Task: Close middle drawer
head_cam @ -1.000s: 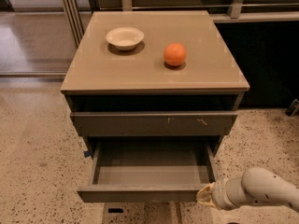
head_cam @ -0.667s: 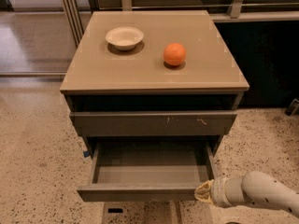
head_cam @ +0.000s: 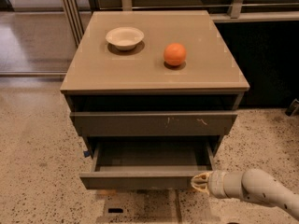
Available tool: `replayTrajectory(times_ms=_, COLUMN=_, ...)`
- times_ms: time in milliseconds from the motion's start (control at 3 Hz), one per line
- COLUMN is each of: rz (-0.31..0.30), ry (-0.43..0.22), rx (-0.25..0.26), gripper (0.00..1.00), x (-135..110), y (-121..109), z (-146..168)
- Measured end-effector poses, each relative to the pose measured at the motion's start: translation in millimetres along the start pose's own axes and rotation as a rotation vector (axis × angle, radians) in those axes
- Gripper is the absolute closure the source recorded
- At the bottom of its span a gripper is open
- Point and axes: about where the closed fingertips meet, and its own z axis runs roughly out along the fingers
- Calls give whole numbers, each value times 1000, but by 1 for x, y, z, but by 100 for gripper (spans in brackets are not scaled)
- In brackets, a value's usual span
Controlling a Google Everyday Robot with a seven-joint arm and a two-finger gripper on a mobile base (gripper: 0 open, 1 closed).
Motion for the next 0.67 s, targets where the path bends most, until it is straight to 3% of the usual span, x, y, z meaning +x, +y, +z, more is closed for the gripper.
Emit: replayTrajectory(times_ms=667, rz=2, ry=-66, rx=41, gripper=100, x=2, y=-43, z=10)
